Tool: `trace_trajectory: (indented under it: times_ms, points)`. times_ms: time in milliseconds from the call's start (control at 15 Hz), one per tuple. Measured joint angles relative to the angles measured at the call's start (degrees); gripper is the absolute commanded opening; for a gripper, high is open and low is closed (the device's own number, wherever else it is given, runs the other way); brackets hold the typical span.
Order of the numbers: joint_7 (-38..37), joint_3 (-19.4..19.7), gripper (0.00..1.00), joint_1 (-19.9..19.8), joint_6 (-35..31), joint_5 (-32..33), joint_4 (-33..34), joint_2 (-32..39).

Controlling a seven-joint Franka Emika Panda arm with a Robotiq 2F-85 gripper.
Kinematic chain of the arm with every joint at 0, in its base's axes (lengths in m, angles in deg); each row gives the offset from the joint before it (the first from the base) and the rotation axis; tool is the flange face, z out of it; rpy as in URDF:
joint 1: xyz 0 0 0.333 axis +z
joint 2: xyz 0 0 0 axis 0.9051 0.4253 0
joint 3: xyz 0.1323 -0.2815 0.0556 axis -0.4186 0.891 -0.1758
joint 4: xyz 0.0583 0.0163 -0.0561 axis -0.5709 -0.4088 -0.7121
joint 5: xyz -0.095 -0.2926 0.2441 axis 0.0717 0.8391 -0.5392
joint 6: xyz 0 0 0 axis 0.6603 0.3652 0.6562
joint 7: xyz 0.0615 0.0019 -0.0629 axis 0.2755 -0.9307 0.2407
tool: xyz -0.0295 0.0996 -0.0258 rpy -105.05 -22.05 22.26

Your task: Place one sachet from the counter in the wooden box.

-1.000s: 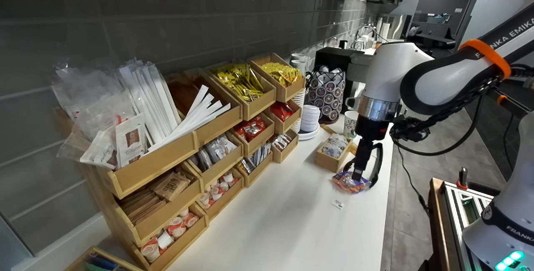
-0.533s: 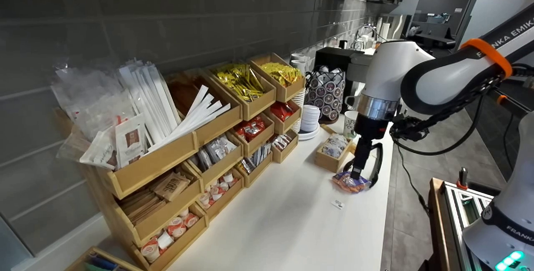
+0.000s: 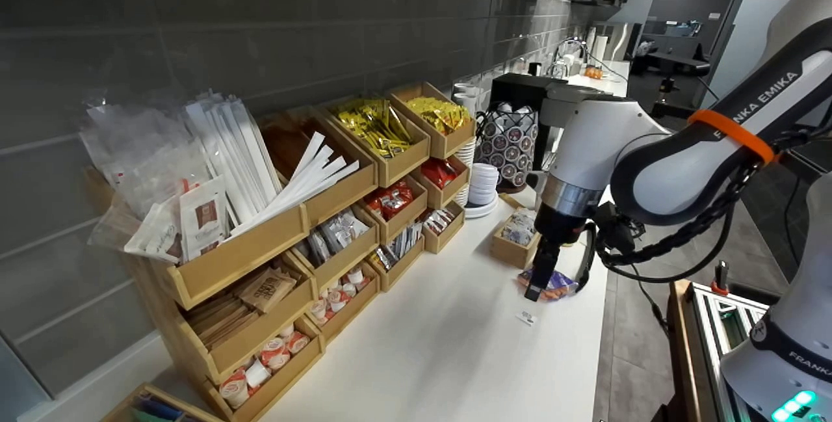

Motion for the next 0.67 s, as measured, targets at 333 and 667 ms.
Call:
trace_trajectory:
  times_ms: [333,667]
  points:
    - [-1.1,-0.8,1.0,0.2,-6.8,0.0,0.0,6.3]
    - [-3.4,-1.0,0.96,0.1,-9.2,0.3,0.1,10.3]
